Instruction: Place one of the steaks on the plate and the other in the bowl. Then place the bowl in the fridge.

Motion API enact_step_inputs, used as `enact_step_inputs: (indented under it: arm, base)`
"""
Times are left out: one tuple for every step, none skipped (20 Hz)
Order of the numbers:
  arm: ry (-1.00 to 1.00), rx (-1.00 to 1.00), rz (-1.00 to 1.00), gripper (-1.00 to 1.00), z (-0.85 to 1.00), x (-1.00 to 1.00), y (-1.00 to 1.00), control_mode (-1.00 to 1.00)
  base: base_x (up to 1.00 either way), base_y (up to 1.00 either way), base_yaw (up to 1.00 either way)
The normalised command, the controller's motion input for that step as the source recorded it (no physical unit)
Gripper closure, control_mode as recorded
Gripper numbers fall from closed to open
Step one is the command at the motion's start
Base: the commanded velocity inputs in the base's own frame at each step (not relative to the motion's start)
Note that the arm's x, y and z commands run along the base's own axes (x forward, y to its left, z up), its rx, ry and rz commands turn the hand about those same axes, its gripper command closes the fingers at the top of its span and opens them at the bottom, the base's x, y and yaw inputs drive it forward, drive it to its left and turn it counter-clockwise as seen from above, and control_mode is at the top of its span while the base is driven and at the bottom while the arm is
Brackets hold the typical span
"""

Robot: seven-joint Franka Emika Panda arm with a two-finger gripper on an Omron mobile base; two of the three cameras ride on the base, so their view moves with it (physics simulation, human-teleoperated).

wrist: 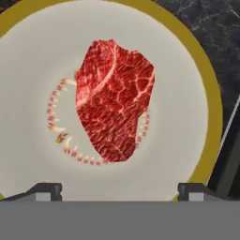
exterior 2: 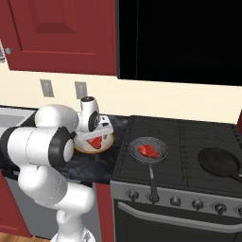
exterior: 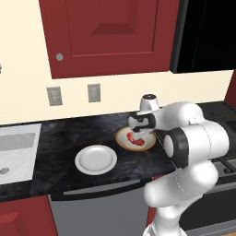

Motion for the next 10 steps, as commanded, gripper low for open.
enact_step_inputs:
  arm:
    - [0.0,0.0,-0.09,-1.0,0.51,-0.5,-0.39,-1.0]
    - [0.0,-0.02,-0.07,-1.0,0.51,-0.31,-0.35,-1.0]
    - [0.0,-0.03,-0.07,-1.0,0.47,-0.32,-0.35,-1.0]
    - [0.0,-0.01,-0.1,-1.0,0.33,-0.39,-0.43,-1.0]
    - [0.0,0.0,-0.11,-1.0,0.23,-0.44,-0.44,-1.0]
    - [0.0,0.0,-0.11,-1.0,0.14,-0.44,-0.45,-1.0]
    - [0.0,0.0,-0.06,-1.0,0.0,-0.31,-0.51,-1.0]
    - [0.0,0.0,-0.05,-1.0,0.0,-0.31,-0.46,-1.0]
    - [0.03,0.0,-0.03,-1.0,0.0,-0.19,-0.4,-1.0]
    - [0.05,0.0,0.0,-1.0,0.0,-0.15,-0.42,-1.0]
  base:
    - [0.0,0.0,0.0]
    - [0.0,0.0,0.0]
    - [0.0,0.0,0.0]
    - [0.0,0.0,0.0]
    - [0.0,0.0,0.0]
    - [0.0,0.0,0.0]
    - [0.0,0.0,0.0]
    - [0.0,0.0,0.0]
    - [0.0,0.0,0.0]
    - [0.0,0.0,0.0]
